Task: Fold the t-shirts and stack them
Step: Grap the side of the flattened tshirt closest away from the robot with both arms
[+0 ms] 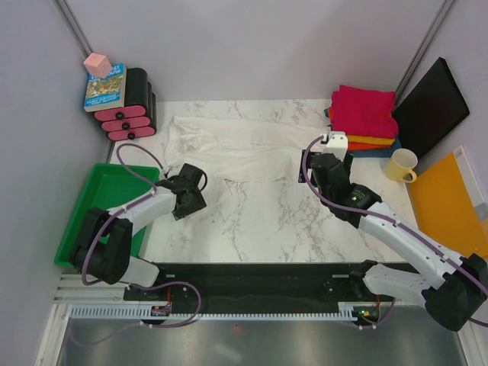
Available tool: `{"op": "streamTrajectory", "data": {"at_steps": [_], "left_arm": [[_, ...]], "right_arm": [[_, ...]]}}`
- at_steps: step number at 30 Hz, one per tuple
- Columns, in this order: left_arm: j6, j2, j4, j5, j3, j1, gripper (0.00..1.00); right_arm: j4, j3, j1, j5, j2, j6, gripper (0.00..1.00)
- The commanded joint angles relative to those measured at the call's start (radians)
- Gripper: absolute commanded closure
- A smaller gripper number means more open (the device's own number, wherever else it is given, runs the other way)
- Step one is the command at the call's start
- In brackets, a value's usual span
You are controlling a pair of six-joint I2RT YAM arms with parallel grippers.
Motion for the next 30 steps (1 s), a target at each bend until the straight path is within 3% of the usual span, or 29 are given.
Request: {"op": "streamTrajectory", "data": {"at_steps": [1, 5, 9, 12, 13, 17, 23, 25, 29, 30], "left_arm": [[0.014, 0.038, 0.046, 0.024, 0.003, 0.010, 0.33], [0.005, 0.069, 0.063, 0.053, -0.020, 0.026, 0.38], [0.005, 0.092, 0.081, 0.090, -0.034, 0.042, 0.53], [0.005, 0.087, 0.084, 0.093, -0.037, 0.047, 0.80], [0.000, 0.084, 0.083, 0.091, -0.039, 0.047, 0.97], [-0.001, 0.036, 0.075, 0.099, -0.054, 0.047, 0.98], [0.008, -0.116, -0.064, 0.094, -0.013, -0.011, 0.98], [0.013, -0.213, -0.125, 0.079, 0.001, -0.048, 0.98], [0.034, -0.325, -0.185, 0.082, 0.033, -0.062, 0.98], [0.049, -0.334, -0.193, 0.081, 0.039, -0.063, 0.98]], "right_arm": [[0.002, -0.007, 0.001, 0.010, -0.012, 0.021, 0.08], [0.002, -0.011, 0.003, 0.007, -0.006, 0.026, 0.08], [0.001, -0.007, 0.003, 0.006, 0.001, 0.027, 0.07], [0.001, -0.004, 0.003, 0.004, 0.004, 0.024, 0.07], [0.001, -0.004, 0.003, 0.004, 0.005, 0.026, 0.07], [0.001, -0.002, 0.003, 0.010, 0.011, 0.022, 0.07], [-0.056, -0.025, -0.023, 0.007, 0.059, 0.111, 0.09], [-0.065, -0.075, -0.067, -0.025, 0.065, 0.197, 0.19], [-0.035, -0.151, -0.210, -0.128, 0.123, 0.305, 0.66], [-0.016, -0.151, -0.236, -0.160, 0.146, 0.311, 0.67]]}}
